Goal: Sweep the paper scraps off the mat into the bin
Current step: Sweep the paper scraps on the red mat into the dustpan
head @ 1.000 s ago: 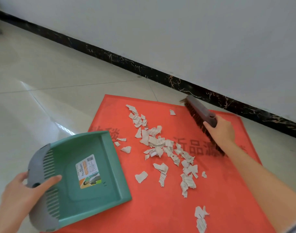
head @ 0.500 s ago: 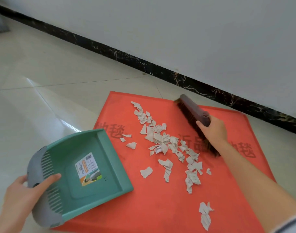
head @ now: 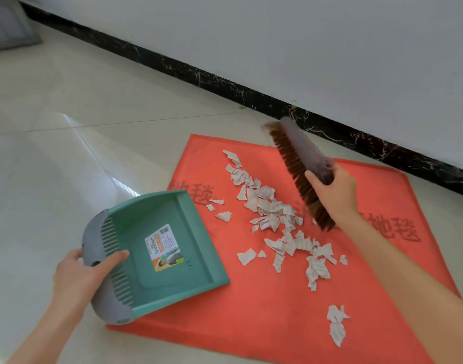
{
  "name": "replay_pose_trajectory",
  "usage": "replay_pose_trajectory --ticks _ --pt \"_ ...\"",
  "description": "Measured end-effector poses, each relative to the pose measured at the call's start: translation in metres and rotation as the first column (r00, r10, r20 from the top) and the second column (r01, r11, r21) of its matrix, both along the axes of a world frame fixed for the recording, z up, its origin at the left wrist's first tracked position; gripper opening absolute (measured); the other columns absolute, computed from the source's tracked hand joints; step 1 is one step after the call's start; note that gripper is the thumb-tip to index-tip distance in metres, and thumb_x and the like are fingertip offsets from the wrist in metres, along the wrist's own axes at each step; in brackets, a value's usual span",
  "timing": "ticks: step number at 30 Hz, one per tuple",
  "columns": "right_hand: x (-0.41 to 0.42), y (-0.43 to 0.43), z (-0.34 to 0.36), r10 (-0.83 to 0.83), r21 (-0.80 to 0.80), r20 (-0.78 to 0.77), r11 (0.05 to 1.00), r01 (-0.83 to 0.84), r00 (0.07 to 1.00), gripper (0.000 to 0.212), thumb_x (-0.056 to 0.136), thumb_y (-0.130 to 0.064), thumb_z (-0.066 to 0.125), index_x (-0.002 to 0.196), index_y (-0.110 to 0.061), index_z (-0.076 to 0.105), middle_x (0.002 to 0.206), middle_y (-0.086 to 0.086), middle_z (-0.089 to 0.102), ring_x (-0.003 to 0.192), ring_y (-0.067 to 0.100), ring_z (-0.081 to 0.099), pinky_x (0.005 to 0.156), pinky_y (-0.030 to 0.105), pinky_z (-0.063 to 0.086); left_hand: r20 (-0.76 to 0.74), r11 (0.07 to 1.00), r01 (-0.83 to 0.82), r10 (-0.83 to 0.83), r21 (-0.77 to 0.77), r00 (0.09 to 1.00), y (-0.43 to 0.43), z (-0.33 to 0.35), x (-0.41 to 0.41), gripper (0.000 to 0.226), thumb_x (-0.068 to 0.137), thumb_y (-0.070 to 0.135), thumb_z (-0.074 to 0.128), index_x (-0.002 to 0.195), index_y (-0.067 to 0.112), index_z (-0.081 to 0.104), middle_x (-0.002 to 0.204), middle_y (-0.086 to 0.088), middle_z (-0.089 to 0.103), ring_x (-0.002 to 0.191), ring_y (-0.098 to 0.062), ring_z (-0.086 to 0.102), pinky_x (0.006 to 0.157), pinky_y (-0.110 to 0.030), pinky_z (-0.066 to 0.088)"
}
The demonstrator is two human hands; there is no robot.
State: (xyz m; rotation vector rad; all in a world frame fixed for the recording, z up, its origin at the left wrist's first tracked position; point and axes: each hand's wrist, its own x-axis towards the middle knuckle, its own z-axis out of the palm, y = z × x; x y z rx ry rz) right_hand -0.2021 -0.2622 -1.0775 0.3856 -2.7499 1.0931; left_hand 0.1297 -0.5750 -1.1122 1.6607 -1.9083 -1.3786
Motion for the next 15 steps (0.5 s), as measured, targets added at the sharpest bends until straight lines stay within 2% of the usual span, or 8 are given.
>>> replay_pose_trajectory --ticks 2,5,7,9,11,15 --pt "-0.011 -0.025 0.011 -0.014 -0.054 -0.042 0.998 0.012 0.999 0.042 0.087 -0.04 0.067 0.117 -0.011 0.061 0.091 0.003 0.065 0.085 0.021 0.062 0.063 0.025 0.039 -0.007 1.0 -0.003 0.003 -0.001 1.0 -0.001 -0.001 0.001 0.06 0.068 0.027 0.088 0.114 0.008 0.054 0.108 -0.016 0.064 0.09 -0.035 0.063 0.077 -0.051 0.054" --pt "-0.039 -0.067 0.017 0.09 0.189 -0.127 0.98 -0.065 0.988 0.039 0.09 -0.042 0.062 0.122 -0.02 0.059 0.102 0.004 0.069 0.09 0.025 0.063 0.066 0.03 0.046 -0.014 1.0 -0.006 0.006 -0.008 1.0 -0.003 0.001 0.001 0.059 0.068 0.029 0.088 0.111 0.01 0.053 0.108 -0.015 0.064 0.091 -0.035 0.063 0.077 -0.051 0.055" --pt "-0.054 -0.091 0.011 0.148 0.322 -0.122 0.941 -0.102 0.981 0.032 0.092 -0.037 0.06 0.12 -0.022 0.057 0.102 0.005 0.069 0.088 0.026 0.063 0.067 0.032 0.046 -0.012 1.0 -0.007 0.007 -0.008 1.0 -0.004 0.005 0.001 0.061 0.067 0.03 0.089 0.111 0.012 0.052 0.109 -0.015 0.063 0.091 -0.035 0.063 0.078 -0.051 0.055" --pt "-0.059 -0.11 0.0 0.172 0.412 -0.11 0.904 -0.113 0.979 0.025 0.093 -0.031 0.058 0.115 -0.02 0.055 0.099 0.007 0.067 0.086 0.026 0.061 0.067 0.033 0.047 -0.008 1.0 -0.001 0.001 -0.006 1.0 -0.005 0.009 0.004 0.072 0.056 0.037 0.093 0.111 0.013 0.051 0.107 -0.014 0.064 0.09 -0.034 0.064 0.077 -0.051 0.055" --pt "-0.059 -0.123 -0.01 0.196 0.477 -0.109 0.87 -0.121 0.975 0.023 0.091 -0.028 0.056 0.112 -0.018 0.052 0.097 0.009 0.065 0.091 0.03 0.058 0.072 0.039 0.05 -0.001 1.0 -0.007 0.007 -0.008 1.0 -0.008 0.013 0.009 0.082 0.044 0.046 0.087 0.111 0.014 0.053 0.103 -0.012 0.066 0.088 -0.032 0.065 0.077 -0.051 0.055" --pt "-0.069 -0.142 -0.025 0.158 0.585 -0.115 0.809 -0.062 0.981 0.025 0.089 -0.028 0.059 0.112 -0.019 0.055 0.103 0.008 0.064 0.106 0.031 0.049 0.091 0.048 0.033 0.037 0.999 -0.031 0.032 -0.011 0.999 -0.018 0.016 0.022 0.088 0.04 0.049 0.089 0.115 0.015 0.055 0.104 -0.014 0.068 0.089 -0.033 0.066 0.079 -0.054 0.055"
